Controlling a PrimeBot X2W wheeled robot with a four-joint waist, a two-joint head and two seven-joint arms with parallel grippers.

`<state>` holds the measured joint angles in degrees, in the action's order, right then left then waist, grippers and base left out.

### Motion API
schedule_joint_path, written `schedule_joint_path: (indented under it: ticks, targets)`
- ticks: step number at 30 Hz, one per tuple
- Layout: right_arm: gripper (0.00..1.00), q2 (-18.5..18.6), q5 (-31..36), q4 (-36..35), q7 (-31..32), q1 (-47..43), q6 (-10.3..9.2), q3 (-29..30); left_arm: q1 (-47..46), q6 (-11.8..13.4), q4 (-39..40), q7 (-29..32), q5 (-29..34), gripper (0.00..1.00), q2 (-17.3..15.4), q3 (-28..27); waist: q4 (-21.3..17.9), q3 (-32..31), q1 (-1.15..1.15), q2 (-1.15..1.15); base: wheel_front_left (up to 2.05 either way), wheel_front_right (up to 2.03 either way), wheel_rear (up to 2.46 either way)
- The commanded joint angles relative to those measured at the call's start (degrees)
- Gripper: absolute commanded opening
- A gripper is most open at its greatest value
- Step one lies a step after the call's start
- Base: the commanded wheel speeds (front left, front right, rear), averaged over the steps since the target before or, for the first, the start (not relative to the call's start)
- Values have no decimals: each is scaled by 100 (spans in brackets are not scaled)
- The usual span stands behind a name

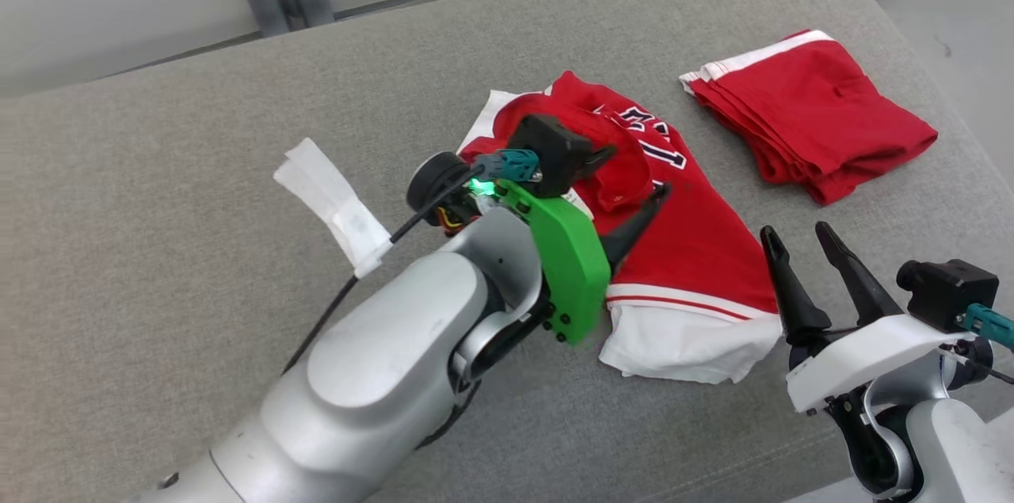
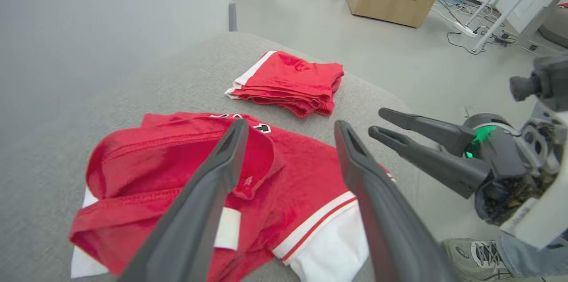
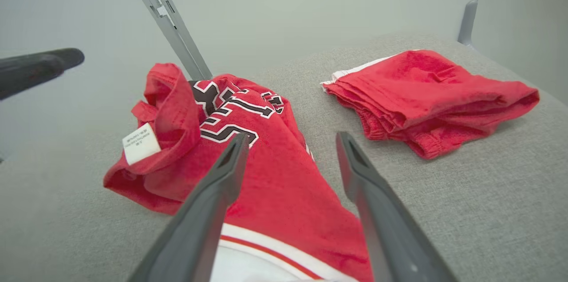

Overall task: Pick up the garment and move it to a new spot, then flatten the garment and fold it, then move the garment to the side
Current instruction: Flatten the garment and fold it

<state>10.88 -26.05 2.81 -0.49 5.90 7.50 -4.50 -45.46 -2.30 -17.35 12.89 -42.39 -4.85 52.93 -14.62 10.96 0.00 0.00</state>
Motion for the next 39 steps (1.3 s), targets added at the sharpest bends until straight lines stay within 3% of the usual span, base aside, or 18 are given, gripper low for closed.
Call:
schedule_joint_path:
  ticks: [1, 7, 16, 25, 27, 28, 29, 34, 39]
  targets:
    - [100, 22, -22, -67, 48, -103, -2, -15, 1, 59, -98, 148, -42, 100, -154, -24, 199, -215, 0, 0, 0, 0, 0]
    - [100, -21, -29, -112, 60, -49, -2, -40, -396, -78, -422, 475, 303, 100, -343, 293, -61, 63, 0, 0, 0, 0, 0]
    - [100, -72, -61, 29, -54, 40, -2, -125, -765, -312, -1360, 587, 341, 100, -213, 523, -452, 241, 0, 0, 0, 0, 0]
    - [100, -54, -90, 153, -101, 103, -2, -194, -985, -423, -2127, 458, 391, 98, -23, 771, -584, 235, 0, 0, 0, 0, 0]
    - [100, -40, -90, 164, -118, 86, -2, -151, -1019, -445, -2185, 391, 331, 29, 23, 788, -552, 223, 0, 0, 0, 0, 0]
    - [100, -33, -90, 165, -116, 67, -2, -127, -1036, -453, -2190, 338, 312, 19, 35, 791, -529, 213, 0, 0, 0, 0, 0]
    - [100, -22, -87, 171, -121, 36, -3, -92, -1049, -461, -2193, 315, 292, 0, 50, 800, -491, 193, 0, 0, 0, 0, 0]
    - [100, 36, -21, 146, -58, -116, -3, 52, -1027, -482, -2075, 145, 148, 0, 132, 875, -145, 6, 0, 0, 0, 0, 0]
    - [100, 150, 21, 46, 77, -233, -2, 163, -996, -466, -1872, 3, -72, 0, 161, 790, 438, -291, 0, 0, 0, 0, 0]
